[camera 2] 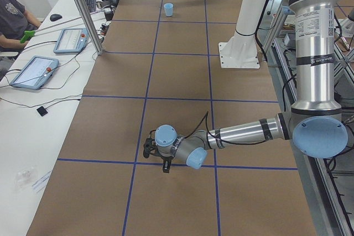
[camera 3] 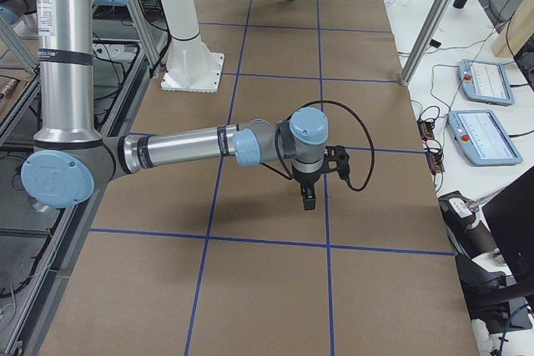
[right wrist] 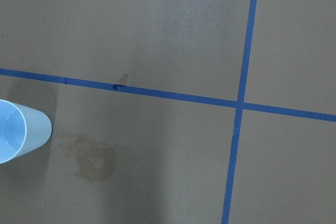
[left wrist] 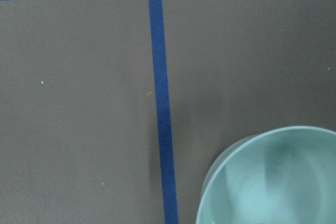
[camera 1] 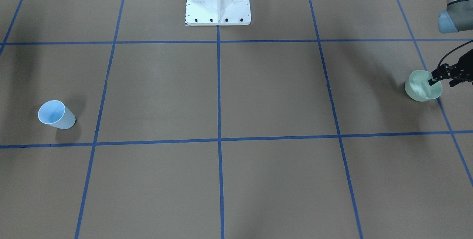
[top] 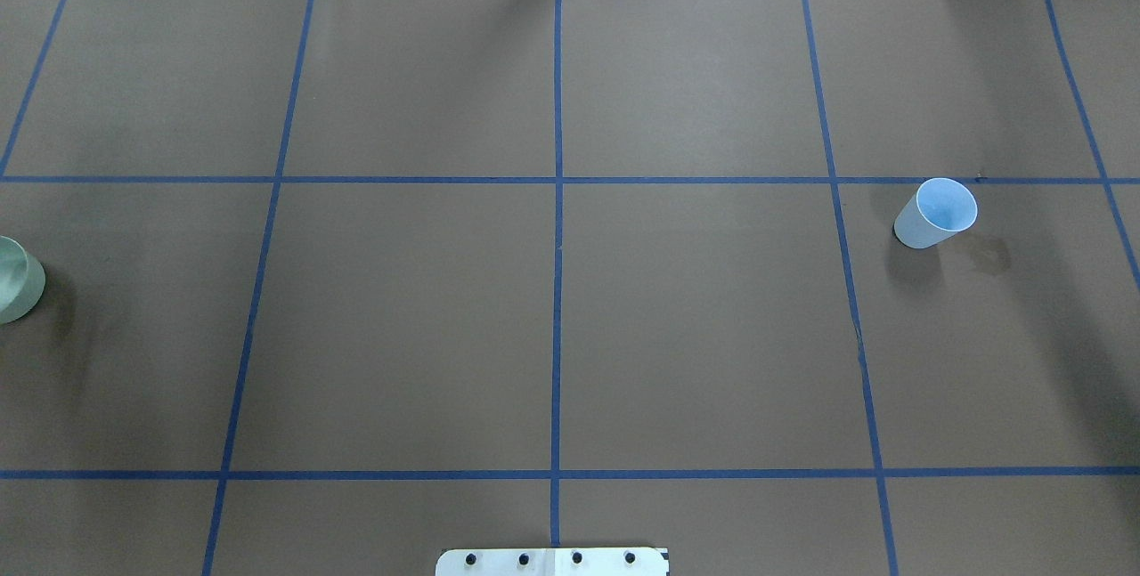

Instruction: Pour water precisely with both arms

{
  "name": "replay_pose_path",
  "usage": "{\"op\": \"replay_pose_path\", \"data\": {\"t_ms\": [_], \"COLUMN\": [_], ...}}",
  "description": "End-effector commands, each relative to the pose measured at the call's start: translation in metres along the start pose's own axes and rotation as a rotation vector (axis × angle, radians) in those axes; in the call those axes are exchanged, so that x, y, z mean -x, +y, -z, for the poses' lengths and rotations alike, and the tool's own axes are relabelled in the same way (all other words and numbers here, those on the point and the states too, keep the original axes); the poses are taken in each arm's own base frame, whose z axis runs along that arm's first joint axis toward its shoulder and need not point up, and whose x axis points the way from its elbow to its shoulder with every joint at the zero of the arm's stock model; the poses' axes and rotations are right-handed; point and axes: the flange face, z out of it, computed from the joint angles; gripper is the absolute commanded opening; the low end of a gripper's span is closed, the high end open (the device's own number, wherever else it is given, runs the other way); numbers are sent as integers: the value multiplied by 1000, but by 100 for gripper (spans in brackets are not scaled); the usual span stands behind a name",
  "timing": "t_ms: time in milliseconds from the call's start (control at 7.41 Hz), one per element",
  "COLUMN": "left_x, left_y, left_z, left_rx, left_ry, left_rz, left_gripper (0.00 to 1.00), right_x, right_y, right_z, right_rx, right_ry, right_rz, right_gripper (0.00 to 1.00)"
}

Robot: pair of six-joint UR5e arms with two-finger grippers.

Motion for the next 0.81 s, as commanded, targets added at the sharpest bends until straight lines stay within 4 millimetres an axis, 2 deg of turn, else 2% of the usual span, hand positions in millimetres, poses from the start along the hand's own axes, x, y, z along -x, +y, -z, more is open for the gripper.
{"op": "replay_pose_path", "data": {"t_ms": [0, 270, 405, 540, 675], "left_x": [0, 0, -1, -2, -10], "left_y": [1, 1, 1, 0, -7], "left_z": [-3, -4, -3, -3, -1], "left_rx": [7, 10, 9, 8, 10], "left_ry": [0, -1, 1, 1, 28], "left_rz": [-2, 0, 2, 16, 36], "left_gripper": [78, 69, 51, 16, 0], "right_x": [0, 1, 1, 1, 1], "right_y": [-1, -1, -1, -1, -1], "right_z": [0, 1, 1, 1, 1], "right_rx": [-1, -2, -2, -2, -2], "right_ry": [0, 0, 0, 0, 0], "right_rz": [2, 4, 2, 4, 4], "right_gripper": [99, 99, 99, 99, 99]}}
